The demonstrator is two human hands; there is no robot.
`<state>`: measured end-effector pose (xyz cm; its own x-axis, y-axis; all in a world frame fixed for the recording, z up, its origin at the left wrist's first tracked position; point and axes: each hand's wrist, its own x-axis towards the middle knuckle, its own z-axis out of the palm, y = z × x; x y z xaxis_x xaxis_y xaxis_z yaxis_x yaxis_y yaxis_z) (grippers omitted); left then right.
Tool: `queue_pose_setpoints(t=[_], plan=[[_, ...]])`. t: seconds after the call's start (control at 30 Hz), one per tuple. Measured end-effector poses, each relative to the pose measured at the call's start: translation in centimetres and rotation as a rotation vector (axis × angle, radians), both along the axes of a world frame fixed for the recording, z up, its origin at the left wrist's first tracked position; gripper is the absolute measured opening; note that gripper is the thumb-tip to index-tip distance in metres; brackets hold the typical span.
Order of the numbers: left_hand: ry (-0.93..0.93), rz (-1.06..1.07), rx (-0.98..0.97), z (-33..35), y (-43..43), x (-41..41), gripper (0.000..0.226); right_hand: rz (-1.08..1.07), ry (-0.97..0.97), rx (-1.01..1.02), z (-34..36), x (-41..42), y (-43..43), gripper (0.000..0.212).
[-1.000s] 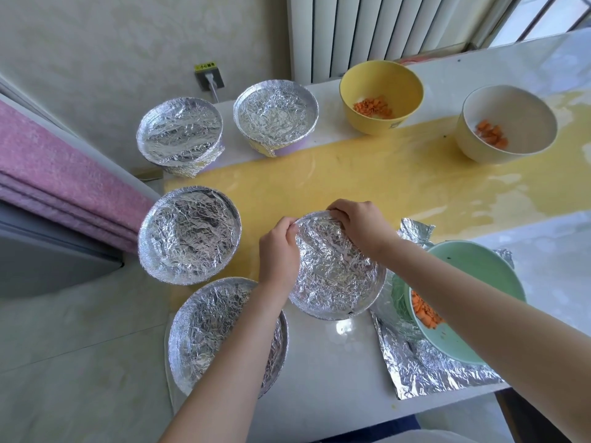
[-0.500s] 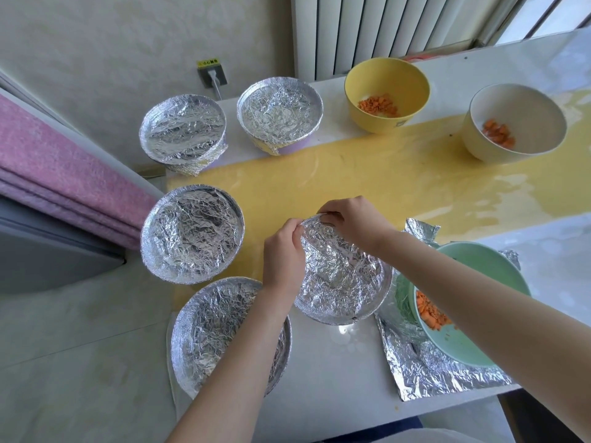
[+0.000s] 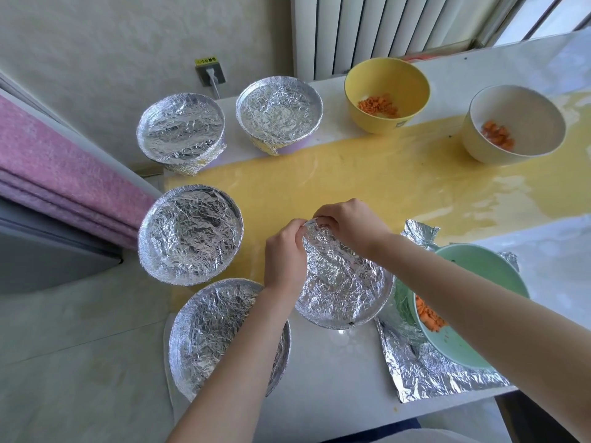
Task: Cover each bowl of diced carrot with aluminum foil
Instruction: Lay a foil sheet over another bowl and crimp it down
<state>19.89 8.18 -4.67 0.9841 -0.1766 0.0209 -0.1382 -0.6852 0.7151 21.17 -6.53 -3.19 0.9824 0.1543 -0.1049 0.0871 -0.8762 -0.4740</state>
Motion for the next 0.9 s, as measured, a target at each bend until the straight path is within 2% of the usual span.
queue_pose_setpoints(t=[0.13,0.27,0.33,0.5,0.63,0.9], plan=[[0.034,-0.003,0.027,0.2,0.0,-0.2,0.019,-0.022,0.081,0.096,0.3,0.1,0.0,0.024],[0.090,0.009,0.183,0.8,-0.1,-1.0,0.016,-0.143,0.133,0.120,0.3,-0.4,-0.5,0.034],[0.111,0.029,0.219,0.9,-0.1,-1.1,0.019,-0.175,0.112,0.163,0.4,-0.8,-0.8,0.031],[0.074,-0.060,0.093,1.0,0.1,-0.9,0.033,-0.179,0.124,0.240,0.4,-1.7,-1.0,0.023],[0.045,-0.079,0.049,0.4,0.2,-0.4,0.024,-0.183,0.117,0.284,0.7,-2.0,-1.2,0.021],[-0.021,-0.007,-0.013,0.5,0.3,-1.4,0.024,-0.127,-0.003,0.230,0.6,-2.6,-0.6,0.021]])
